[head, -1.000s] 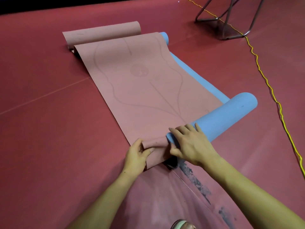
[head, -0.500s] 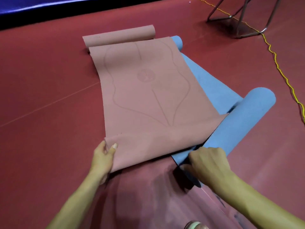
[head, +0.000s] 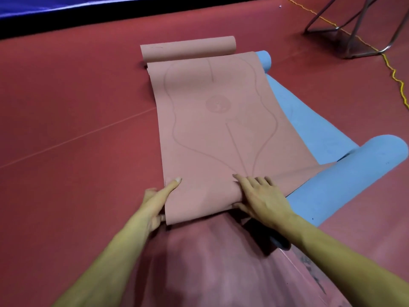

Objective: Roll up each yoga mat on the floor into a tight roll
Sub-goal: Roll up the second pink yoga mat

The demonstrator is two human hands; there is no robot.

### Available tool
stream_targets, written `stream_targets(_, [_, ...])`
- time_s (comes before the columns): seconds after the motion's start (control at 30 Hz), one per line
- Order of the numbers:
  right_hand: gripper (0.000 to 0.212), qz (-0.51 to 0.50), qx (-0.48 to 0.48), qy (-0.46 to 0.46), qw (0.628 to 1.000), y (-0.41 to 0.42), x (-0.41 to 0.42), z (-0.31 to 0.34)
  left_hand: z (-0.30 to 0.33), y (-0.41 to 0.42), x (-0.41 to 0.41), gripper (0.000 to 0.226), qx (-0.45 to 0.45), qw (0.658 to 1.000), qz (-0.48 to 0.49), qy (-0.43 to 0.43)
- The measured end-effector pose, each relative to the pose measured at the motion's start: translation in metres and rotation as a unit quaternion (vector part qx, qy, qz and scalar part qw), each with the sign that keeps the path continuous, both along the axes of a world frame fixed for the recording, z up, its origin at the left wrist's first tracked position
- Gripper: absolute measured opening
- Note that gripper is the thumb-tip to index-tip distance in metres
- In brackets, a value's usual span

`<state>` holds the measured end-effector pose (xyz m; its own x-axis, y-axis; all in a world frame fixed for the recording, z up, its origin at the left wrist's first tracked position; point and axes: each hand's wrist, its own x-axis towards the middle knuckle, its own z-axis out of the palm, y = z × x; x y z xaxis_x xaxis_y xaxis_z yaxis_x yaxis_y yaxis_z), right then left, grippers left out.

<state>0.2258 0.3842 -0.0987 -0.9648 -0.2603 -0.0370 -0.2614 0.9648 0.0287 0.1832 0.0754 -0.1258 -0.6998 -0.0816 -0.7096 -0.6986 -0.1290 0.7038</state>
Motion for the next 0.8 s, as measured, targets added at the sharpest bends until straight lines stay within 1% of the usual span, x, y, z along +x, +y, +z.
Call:
stream_targets(0.03, [0.085, -0.009, -0.020, -0.001, 1.000, 0.005, -0.001, 0.000, 0.005, 0.000, -0.009, 0.077, 0.022, 0.999, -0.010, -0.028])
stream_targets(0.07, [0.087, -0.013, -0.040, -0.011, 0.999, 0.009, -0.002, 0.002, 0.012, 0.003, -0.016, 0.063, 0.049, 0.998, -0.018, -0.040])
stream_targets(0.1, [0.090, -0.012, -0.053, -0.028, 0.998, 0.014, -0.002, 0.004, 0.017, 0.008, -0.020, 0.050, 0.056, 0.997, -0.023, -0.041])
stream_targets(0.13, [0.093, -0.003, -0.062, -0.045, 0.997, 0.018, -0.002, 0.007, 0.020, 0.012, -0.024, 0.039, 0.038, 0.998, -0.022, -0.033])
stream_targets(0.2, [0.094, 0.003, -0.070, -0.072, 0.995, 0.022, -0.003, 0.010, 0.020, 0.014, -0.024, 0.026, -0.013, 1.000, -0.006, 0.006])
stream_targets(0.27, [0.086, -0.044, -0.071, -0.094, 0.992, 0.021, -0.007, 0.011, 0.021, 0.002, -0.016, 0.017, -0.058, 0.997, 0.020, 0.043])
stream_targets(0.3, [0.085, -0.080, -0.069, -0.109, 0.988, 0.018, -0.010, 0.011, 0.023, -0.012, -0.009, 0.015, -0.087, 0.994, 0.026, 0.059])
stream_targets(0.37, [0.092, -0.162, -0.081, -0.143, 0.973, 0.008, -0.016, 0.009, 0.031, -0.054, 0.007, 0.013, -0.154, 0.984, 0.032, 0.081])
stream_targets(0.43, [0.097, -0.217, -0.109, -0.168, 0.955, -0.009, -0.018, 0.006, 0.040, -0.109, 0.027, 0.013, -0.209, 0.971, 0.050, 0.101])
stream_targets(0.5, [0.095, -0.221, -0.114, -0.182, 0.951, -0.035, -0.016, 0.000, 0.050, -0.165, 0.055, 0.016, -0.247, 0.959, 0.092, 0.109])
stream_targets(0.57, [0.095, -0.194, -0.119, -0.179, 0.957, -0.069, -0.015, -0.008, 0.052, -0.211, 0.092, 0.021, -0.269, 0.944, 0.159, 0.101])
stream_targets(0.67, [0.096, -0.158, -0.132, -0.181, 0.962, -0.122, -0.010, -0.019, 0.040, -0.262, 0.162, 0.018, -0.298, 0.920, 0.248, 0.059])
stream_targets(0.7, [0.096, -0.148, -0.132, -0.189, 0.962, -0.137, -0.006, -0.020, 0.034, -0.275, 0.186, 0.015, -0.306, 0.920, 0.241, 0.044])
stream_targets(0.77, [0.098, -0.139, -0.122, -0.203, 0.962, -0.153, 0.001, -0.028, 0.020, -0.294, 0.220, 0.010, -0.305, 0.935, 0.181, 0.009])
stream_targets(0.8, [0.097, -0.143, -0.126, -0.195, 0.962, -0.155, 0.002, -0.032, 0.017, -0.301, 0.230, 0.011, -0.300, 0.943, 0.146, -0.009])
